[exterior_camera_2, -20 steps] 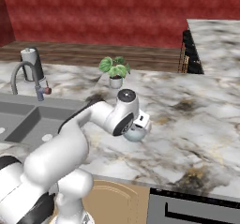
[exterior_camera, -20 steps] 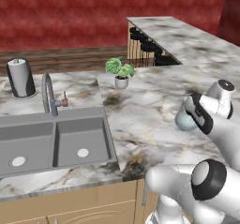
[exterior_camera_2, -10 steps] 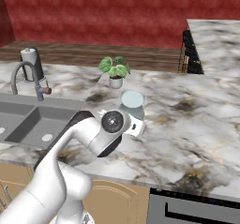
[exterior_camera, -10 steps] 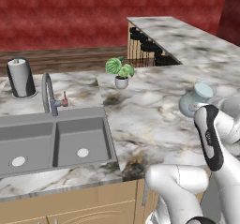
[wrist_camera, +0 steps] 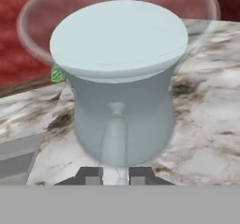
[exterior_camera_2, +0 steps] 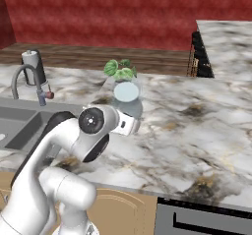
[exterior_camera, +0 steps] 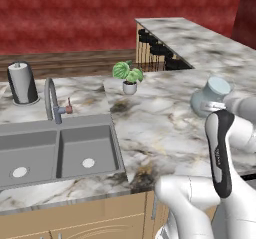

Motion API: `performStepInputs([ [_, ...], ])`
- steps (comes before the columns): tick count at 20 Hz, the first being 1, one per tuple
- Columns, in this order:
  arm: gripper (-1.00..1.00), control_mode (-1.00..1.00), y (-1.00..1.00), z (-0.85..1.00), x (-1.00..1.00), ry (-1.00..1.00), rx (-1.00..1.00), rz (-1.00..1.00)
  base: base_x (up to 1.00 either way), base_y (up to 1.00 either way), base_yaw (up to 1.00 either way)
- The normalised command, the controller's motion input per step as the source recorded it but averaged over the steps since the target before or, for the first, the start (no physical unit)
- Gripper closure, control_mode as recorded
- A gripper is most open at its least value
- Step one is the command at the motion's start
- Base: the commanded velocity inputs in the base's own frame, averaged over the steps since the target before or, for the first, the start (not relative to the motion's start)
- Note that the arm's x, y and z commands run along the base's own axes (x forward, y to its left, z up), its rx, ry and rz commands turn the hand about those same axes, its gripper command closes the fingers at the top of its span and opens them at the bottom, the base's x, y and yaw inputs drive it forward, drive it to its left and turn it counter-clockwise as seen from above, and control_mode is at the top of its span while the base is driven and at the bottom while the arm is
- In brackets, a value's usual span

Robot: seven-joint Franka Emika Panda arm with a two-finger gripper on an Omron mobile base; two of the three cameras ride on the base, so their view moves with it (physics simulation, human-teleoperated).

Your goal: Place the pitcher and cup on the dining counter for serving.

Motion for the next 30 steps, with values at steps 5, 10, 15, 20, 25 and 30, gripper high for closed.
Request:
performStepInputs([
  [5, 1.0, 1.0, 0.26, 0.11, -0.31, 0.07, -0.02, 0.01, -0.4, 0.11, 0.04],
  [10, 1.0, 1.0, 0.0, 0.0, 0.0, 0.0, 0.0, 0.0, -1.0, -0.02, 0.05],
  [15, 1.0, 1.0, 0.0, 0.0, 0.0, 0.0, 0.0, 0.0, -0.62, -0.94, -0.08],
  [20, 1.0, 1.0, 0.0, 0.0, 0.0, 0.0, 0.0, 0.0, -0.12, -1.0, -0.13],
  [25, 1.0, 1.0, 0.0, 0.0, 0.0, 0.0, 0.0, 0.0, 0.03, -1.0, -0.1],
  [30, 1.0, 1.0, 0.0, 0.0, 0.0, 0.0, 0.0, 0.0, 0.0, -1.0, -0.09],
])
